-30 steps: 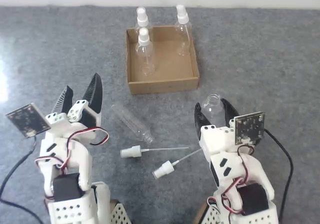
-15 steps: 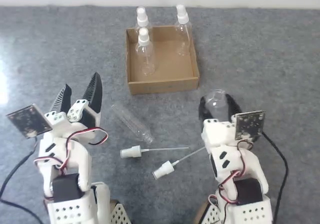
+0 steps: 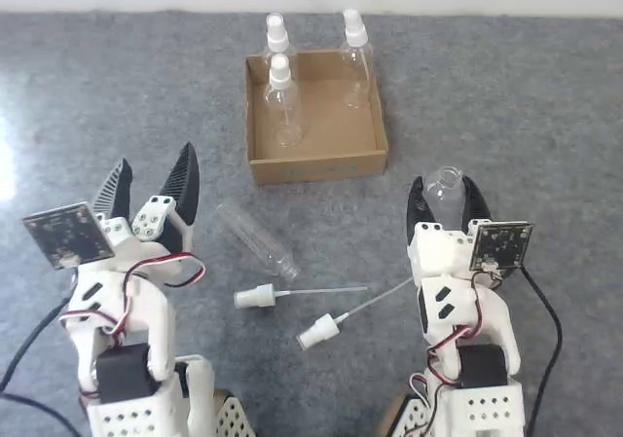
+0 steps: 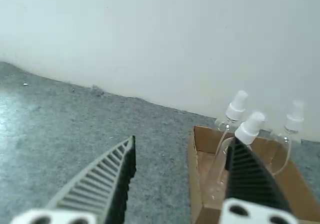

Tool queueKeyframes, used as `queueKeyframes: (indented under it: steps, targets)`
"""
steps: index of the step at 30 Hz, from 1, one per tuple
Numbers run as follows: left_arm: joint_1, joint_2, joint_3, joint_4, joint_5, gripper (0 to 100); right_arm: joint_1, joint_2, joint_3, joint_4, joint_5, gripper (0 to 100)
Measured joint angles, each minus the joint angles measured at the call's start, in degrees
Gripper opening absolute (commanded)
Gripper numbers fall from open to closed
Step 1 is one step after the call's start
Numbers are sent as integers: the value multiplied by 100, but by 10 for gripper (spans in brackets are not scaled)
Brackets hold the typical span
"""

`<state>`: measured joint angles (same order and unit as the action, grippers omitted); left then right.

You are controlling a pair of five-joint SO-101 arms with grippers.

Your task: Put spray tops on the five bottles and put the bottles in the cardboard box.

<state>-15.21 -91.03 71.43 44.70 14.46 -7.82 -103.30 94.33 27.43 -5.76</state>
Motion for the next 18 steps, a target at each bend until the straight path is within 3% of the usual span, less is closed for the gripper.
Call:
queueKeyframes:
  steps: [10,18]
  targets:
    - [598,-53,-1266,2004,-211,273,0,0,0,0,0,17]
    - [747,-53,-1635,2541,-396,273,0,0,0,0,0,17]
